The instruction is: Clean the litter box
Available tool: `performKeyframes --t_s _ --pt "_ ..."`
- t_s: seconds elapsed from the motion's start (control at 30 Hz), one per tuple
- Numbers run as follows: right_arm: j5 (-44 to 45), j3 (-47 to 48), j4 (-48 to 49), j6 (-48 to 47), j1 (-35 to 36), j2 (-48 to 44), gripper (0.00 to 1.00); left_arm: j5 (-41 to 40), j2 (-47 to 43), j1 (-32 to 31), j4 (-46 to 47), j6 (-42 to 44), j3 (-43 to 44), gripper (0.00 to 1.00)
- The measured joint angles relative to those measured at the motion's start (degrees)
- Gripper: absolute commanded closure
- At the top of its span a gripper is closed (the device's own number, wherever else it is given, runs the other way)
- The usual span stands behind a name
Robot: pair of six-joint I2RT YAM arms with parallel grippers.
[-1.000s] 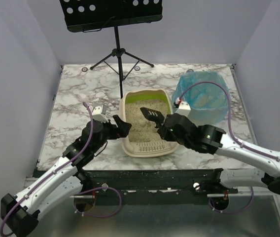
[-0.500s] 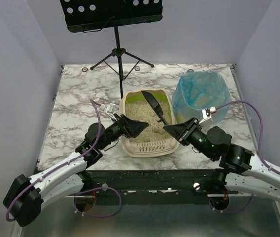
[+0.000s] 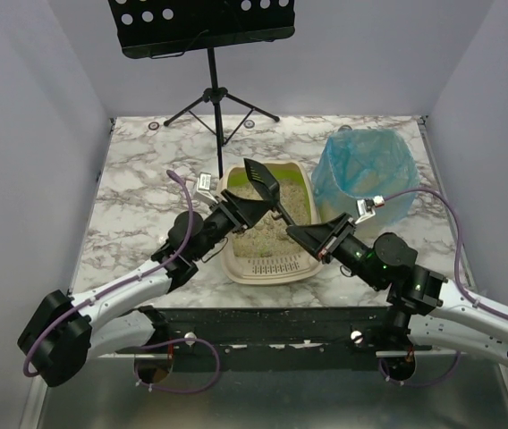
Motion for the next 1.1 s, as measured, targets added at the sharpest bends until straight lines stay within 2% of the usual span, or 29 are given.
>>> performKeyframes --t_s 0.13,0.17,0.23,0.33,0.37,0.4,0.5,0.57,0.6,0.63,0.7,0.73,0.83,1.1 --pt "-1.40 -0.26 1.84 0.72 -0.04 1.33 1.00 -1.18 2.47 0.00 1.57 -1.84 1.18 0.48" --pt "-1.64 -0.28 1.99 0.87 -0.04 1.70 0.99 -1.20 3.04 0.00 2.10 -2.10 1.46 0.55" --pt "-1.68 -0.57 2.36 1.22 -0.15 2.12 0.99 -1.20 4.09 0.00 3.17 -2.69 1.84 0.61" --pt "-1.62 -1.64 2.86 1.99 -0.33 2.14 0.97 -1.20 5.11 -0.02 4.39 -3.41 1.90 0.84" --pt "-1.51 -2.08 3.17 2.27 -0.39 2.12 0.96 -1.29 5.40 0.00 4.50 -3.56 1.90 0.98" --pt "-1.11 -2.47 3.52 2.47 -0.50 1.99 0.94 -1.51 5.57 0.00 4.52 -4.24 1.90 1.00" --pt "-0.02 -3.54 3.78 3.04 -0.74 1.29 0.91 -2.60 5.55 0.00 4.74 -5.70 1.90 1.00" --pt "0.07 -3.87 3.82 3.30 -0.74 0.98 0.82 -3.37 5.22 -0.02 3.80 -6.67 1.90 1.00" --pt "0.17 -4.04 3.82 3.32 -0.74 0.83 0.74 -3.72 4.96 -0.09 3.15 -6.95 1.90 1.00" --pt "0.20 -4.28 3.80 3.30 -0.74 0.72 0.56 -4.37 4.37 -0.35 1.79 -7.15 1.92 1.00" --pt "0.20 -4.50 3.65 3.21 -0.72 0.63 0.36 -5.49 3.06 -0.59 -0.87 -7.45 2.03 1.00" --pt "0.20 -4.50 2.75 2.97 -0.70 0.63 0.17 -6.38 2.14 -0.70 -3.13 -7.58 2.64 1.00" --pt "0.63 -4.42 0.70 0.79 -0.46 0.63 0.00 -9.60 -0.39 -0.74 -10.71 -7.65 5.01 1.00" --pt "2.14 -1.42 -5.35 -15.34 -0.35 0.79 0.00 -16.48 -4.74 -0.70 -34.86 -13.22 9.64 1.00"
